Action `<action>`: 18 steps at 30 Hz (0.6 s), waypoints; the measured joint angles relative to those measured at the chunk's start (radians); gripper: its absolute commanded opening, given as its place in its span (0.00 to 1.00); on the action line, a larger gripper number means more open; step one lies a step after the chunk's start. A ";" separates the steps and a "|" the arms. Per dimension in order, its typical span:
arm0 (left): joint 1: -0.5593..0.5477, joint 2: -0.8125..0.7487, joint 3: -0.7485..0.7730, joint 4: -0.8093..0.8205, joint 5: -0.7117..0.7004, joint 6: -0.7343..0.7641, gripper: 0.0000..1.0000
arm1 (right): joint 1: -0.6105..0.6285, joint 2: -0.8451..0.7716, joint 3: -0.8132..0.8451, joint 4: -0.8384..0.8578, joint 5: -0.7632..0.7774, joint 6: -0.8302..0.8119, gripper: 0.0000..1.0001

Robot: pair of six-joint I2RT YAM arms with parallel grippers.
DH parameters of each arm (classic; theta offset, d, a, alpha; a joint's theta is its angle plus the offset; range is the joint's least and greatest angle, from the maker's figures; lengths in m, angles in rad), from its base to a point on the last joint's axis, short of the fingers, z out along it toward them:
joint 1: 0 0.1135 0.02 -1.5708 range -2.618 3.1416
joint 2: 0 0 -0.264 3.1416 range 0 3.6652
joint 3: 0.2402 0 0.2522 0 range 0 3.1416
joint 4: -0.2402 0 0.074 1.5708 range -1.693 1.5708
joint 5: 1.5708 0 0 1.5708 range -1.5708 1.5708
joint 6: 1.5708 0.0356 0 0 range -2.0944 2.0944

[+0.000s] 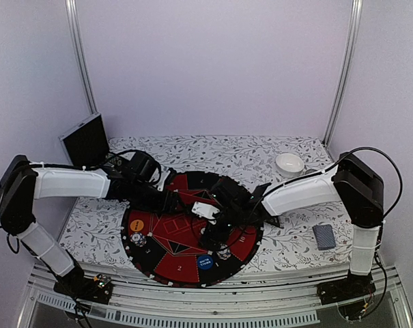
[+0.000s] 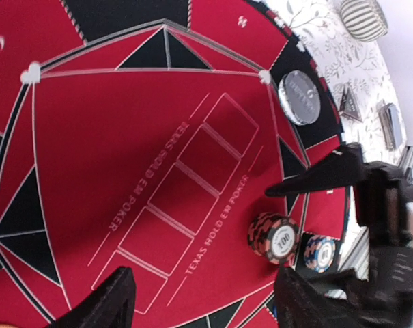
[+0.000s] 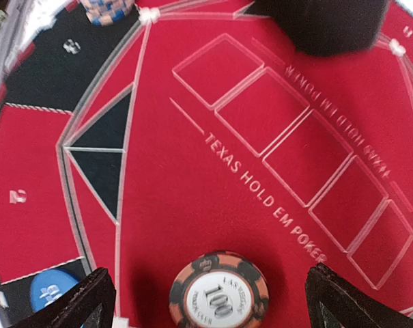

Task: Distribute texas hold em gaming equipment
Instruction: Place the poker chips pile on the poker table mat, then pick up the pile of poker chips from the poker table mat.

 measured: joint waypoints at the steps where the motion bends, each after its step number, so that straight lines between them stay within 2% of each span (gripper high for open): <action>1: -0.006 0.000 0.015 -0.011 -0.010 0.019 0.83 | -0.003 -0.024 -0.003 -0.006 -0.008 0.000 0.99; 2: -0.013 -0.002 0.027 -0.016 -0.019 0.043 0.95 | -0.008 -0.058 -0.011 -0.006 -0.021 0.003 0.99; 3: -0.021 -0.005 0.039 -0.021 -0.028 0.066 0.98 | -0.018 -0.108 -0.026 -0.003 -0.038 0.005 0.99; 7: -0.072 -0.005 0.097 -0.045 -0.054 0.177 0.98 | -0.103 -0.321 -0.084 0.007 -0.109 0.019 0.99; 9: -0.137 0.019 0.150 -0.073 -0.082 0.256 0.98 | -0.156 -0.422 -0.120 0.018 -0.127 0.034 0.99; 14: -0.283 0.185 0.307 -0.159 -0.119 0.401 0.98 | -0.297 -0.624 -0.247 0.031 -0.103 0.071 0.99; 18: -0.311 0.333 0.383 -0.252 -0.174 0.447 0.98 | -0.335 -0.679 -0.328 0.016 -0.072 0.090 0.99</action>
